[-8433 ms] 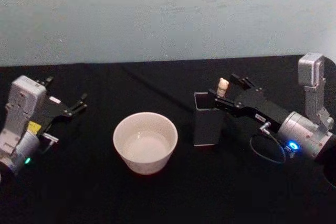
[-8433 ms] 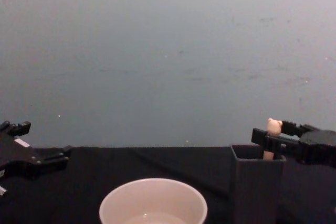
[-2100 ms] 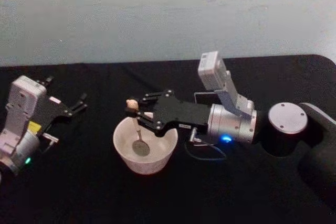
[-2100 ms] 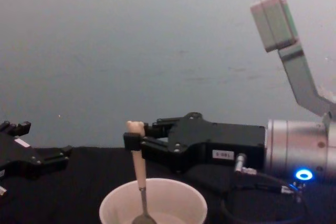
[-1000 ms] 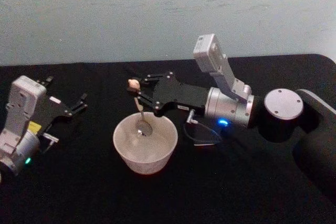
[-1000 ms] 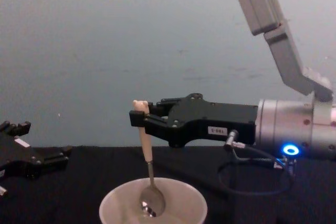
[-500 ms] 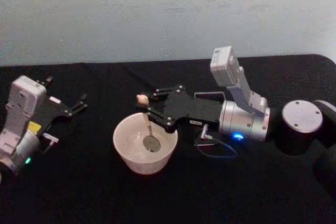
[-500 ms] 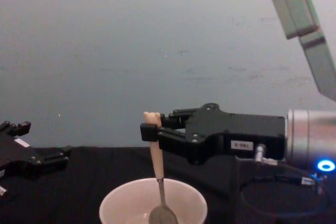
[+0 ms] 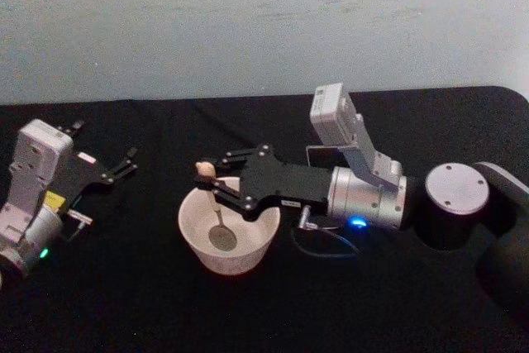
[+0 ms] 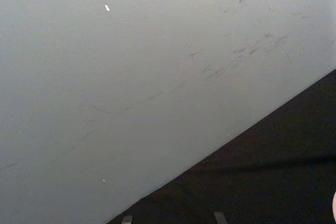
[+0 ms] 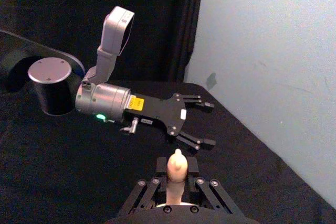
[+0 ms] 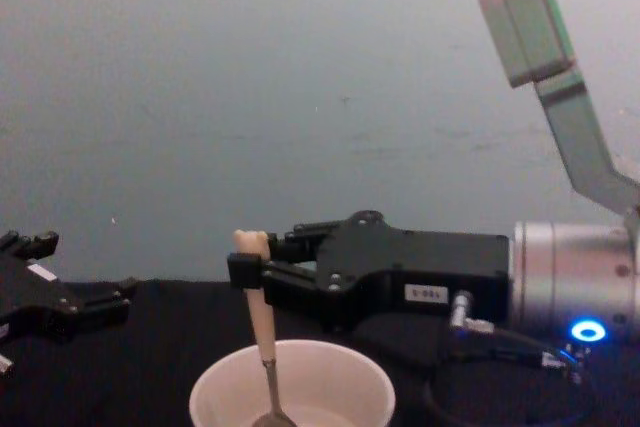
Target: Pick up the stirring spoon with one hand, stir inside the cup, then place it back in its original position.
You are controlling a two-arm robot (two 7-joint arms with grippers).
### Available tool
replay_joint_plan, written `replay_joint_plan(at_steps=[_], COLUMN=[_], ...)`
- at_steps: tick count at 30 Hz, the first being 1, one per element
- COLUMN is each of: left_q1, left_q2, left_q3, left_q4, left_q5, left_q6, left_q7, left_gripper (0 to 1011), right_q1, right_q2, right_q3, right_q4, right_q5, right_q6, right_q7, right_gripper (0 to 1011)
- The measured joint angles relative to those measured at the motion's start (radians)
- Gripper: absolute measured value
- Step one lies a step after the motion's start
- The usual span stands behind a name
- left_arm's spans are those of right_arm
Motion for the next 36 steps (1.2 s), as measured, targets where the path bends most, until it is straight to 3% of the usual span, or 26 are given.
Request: replay_joint_plan(at_steps=[8, 15, 26, 36], left_q1=[0.000, 0.000, 0.000, 0.000], left_q2=[0.000, 0.000, 0.000, 0.000], left_q3=[0.000, 0.000, 0.000, 0.000], left_q4=[0.000, 0.000, 0.000, 0.000], left_q5=[0.000, 0.000, 0.000, 0.000], left_q6=[0.000, 0.000, 0.000, 0.000], left_q7=[0.000, 0.000, 0.000, 0.000], left_gripper=[1001, 1001, 1001, 1002], right_q1=[0.040, 0.057, 0.009, -0.041], right_q2=[-0.044, -0.055, 0.014, 0.066], right_q3=[-0.004, 0.012, 0.051, 0.056], right_q4=[0.056, 0.083, 0.000, -0.071], right_q5=[-0.030, -0.039, -0.024, -0.005], right_q6=[-0.018, -0.021, -0.009, -0.002], right_q7=[-0.033, -0.051, -0.053, -0.029], right_gripper=[213, 213, 213, 213])
